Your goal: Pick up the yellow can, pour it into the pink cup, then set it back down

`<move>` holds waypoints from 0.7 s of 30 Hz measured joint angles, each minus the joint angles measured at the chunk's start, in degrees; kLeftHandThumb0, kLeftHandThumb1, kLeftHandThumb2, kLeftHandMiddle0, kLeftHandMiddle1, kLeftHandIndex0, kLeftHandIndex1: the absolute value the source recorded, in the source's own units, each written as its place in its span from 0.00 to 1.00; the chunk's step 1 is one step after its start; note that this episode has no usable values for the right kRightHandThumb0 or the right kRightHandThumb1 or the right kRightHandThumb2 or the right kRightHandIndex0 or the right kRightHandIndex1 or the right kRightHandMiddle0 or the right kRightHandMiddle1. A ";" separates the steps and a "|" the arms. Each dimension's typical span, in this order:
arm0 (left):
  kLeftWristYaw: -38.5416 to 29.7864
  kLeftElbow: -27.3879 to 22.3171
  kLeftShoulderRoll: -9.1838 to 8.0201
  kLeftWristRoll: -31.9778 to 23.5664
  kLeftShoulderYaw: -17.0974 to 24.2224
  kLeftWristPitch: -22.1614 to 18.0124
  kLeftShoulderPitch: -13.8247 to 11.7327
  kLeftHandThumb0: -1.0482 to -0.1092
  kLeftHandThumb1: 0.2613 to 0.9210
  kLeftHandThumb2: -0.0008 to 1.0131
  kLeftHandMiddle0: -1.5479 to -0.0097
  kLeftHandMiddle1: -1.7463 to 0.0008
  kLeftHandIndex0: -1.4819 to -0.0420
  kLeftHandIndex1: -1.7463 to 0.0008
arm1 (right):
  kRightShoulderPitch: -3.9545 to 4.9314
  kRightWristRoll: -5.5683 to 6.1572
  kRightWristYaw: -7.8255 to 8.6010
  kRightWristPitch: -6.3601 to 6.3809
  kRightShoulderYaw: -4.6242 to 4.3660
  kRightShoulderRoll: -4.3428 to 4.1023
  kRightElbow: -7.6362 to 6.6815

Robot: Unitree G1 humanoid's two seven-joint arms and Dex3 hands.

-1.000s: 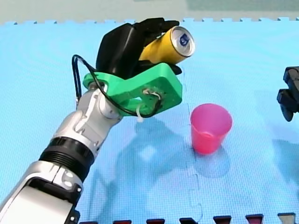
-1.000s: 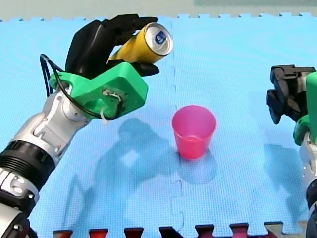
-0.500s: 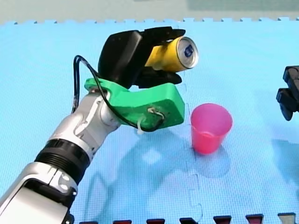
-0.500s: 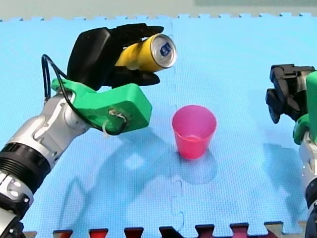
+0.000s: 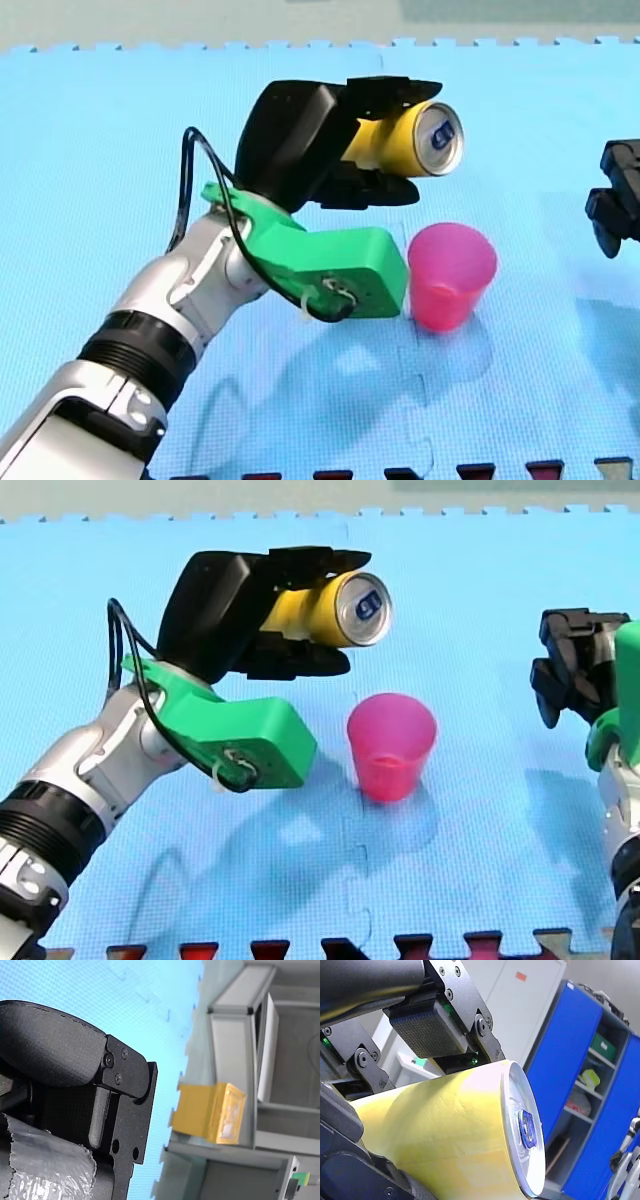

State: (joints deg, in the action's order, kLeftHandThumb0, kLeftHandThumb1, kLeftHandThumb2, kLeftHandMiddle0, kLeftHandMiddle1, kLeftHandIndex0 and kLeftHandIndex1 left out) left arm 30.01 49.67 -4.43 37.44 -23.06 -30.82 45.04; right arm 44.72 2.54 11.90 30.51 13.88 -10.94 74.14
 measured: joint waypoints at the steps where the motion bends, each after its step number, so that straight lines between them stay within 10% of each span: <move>1: 0.01 -0.11 -0.07 0.36 -0.15 0.24 0.00 0.67 0.80 0.01 0.14 1.00 0.20 1.00 | 0.00 0.01 0.02 0.00 0.02 0.00 0.00; 21: 16.24 -4.92 -4.90 18.39 -8.29 10.60 -0.77 0.79 0.88 0.00 0.12 0.97 0.16 0.99 | -0.04 0.58 1.31 0.43 0.62 -0.22 0.05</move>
State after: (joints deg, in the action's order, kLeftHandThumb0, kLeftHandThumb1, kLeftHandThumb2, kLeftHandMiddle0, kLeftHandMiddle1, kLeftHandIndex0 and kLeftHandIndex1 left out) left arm 46.24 44.75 -9.32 55.83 -31.34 -20.22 44.27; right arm 44.68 3.12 13.20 30.94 14.51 -11.16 74.19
